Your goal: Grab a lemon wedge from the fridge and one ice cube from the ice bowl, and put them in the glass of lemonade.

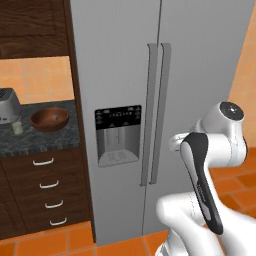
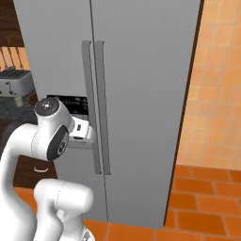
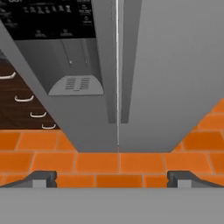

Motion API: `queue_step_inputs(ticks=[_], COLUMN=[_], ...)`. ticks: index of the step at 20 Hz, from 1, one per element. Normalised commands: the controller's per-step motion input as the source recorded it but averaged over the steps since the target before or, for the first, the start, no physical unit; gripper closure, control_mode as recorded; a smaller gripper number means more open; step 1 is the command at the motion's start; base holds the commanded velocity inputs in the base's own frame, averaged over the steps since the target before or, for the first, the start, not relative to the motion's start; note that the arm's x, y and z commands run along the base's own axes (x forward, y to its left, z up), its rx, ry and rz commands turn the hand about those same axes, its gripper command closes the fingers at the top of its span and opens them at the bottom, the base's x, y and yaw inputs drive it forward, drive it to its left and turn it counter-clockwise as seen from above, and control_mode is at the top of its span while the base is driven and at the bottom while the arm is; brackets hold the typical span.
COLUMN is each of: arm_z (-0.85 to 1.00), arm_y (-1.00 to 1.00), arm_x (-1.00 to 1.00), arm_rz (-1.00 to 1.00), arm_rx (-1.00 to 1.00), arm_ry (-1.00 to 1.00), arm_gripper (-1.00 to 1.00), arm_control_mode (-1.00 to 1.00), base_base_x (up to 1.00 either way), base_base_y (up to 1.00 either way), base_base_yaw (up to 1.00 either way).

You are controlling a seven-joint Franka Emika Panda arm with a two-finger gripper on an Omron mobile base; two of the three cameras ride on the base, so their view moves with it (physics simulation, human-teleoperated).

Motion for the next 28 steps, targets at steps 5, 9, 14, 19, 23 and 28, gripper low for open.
queue_step_inputs(ticks=[5,9,14,19,23,28], arm_z=[0.0,0.01,0.15,0.32,0.41,0.02], arm_y=[-0.11,-0.21,-0.01,-0.16,-0.05,-0.01], arm_x=[0.44,0.98,0.97,0.56,0.43,0.37], arm_rz=[0.0,0.0,0.0,0.0,0.0,0.0], arm_rx=[0.0,0.0,0.0,0.0,0.0,0.0], arm_ry=[-0.07,-0.14,-0.04,-0.26,-0.18,-0.14], arm_gripper=[-1.0,-1.0,-1.0,-1.0,-1.0,-1.0], arm_control_mode=[-1.0,-1.0,-1.0,-1.0,-1.0,-1.0], base_base_x=[0.0,0.0,0.0,0.0,0.0,0.0], base_base_y=[0.0,0.0,0.0,0.0,0.0,0.0], base_base_yaw=[0.0,0.0,0.0,0.0,0.0,0.0])
